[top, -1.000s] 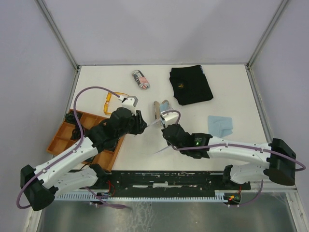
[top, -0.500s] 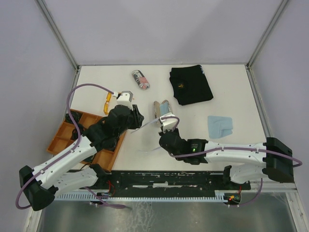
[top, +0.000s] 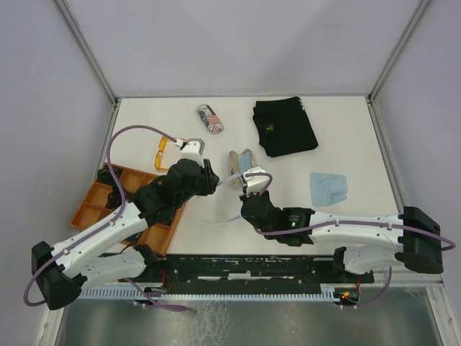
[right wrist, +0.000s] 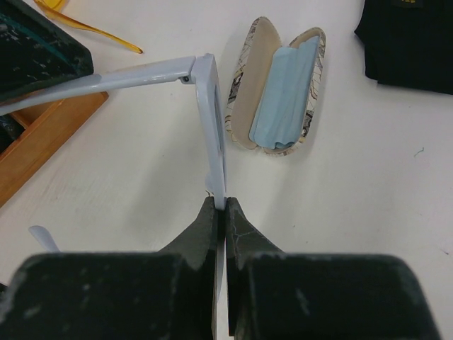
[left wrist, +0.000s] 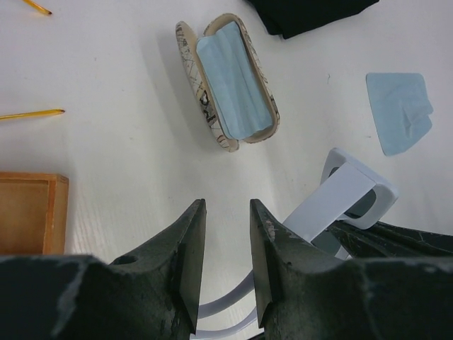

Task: Organize the sunglasses
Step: Fold the sunglasses.

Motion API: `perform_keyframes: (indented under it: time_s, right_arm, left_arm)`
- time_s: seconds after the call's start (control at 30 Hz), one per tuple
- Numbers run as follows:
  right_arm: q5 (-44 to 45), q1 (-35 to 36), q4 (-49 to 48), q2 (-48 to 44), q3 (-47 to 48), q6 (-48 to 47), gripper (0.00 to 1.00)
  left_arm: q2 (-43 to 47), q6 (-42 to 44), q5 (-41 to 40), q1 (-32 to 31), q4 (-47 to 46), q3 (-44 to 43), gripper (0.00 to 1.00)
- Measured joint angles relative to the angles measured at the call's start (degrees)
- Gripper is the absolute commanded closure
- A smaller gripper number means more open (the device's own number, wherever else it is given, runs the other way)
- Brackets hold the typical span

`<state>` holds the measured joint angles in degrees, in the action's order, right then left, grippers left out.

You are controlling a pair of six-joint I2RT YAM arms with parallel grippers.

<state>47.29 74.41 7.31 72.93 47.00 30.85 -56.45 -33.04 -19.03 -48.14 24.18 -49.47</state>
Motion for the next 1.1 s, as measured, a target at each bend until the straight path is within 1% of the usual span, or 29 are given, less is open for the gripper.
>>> perform_keyframes:
  time_s: [0.6,1.1]
  right_arm:
    - [0.22,0.11,-0.13,0.00,0.02,-0.04,1.00]
    - [-0.85,0.11,-1.75,0.00,0.07,-0.02,1.00]
  left_arm:
    - [-4.46,-1.79,-0.35,-5.64,-2.10,0.04,0.64]
    - [-7.52,-2.34,-0.37,-7.80,-3.93,0.04,0.64]
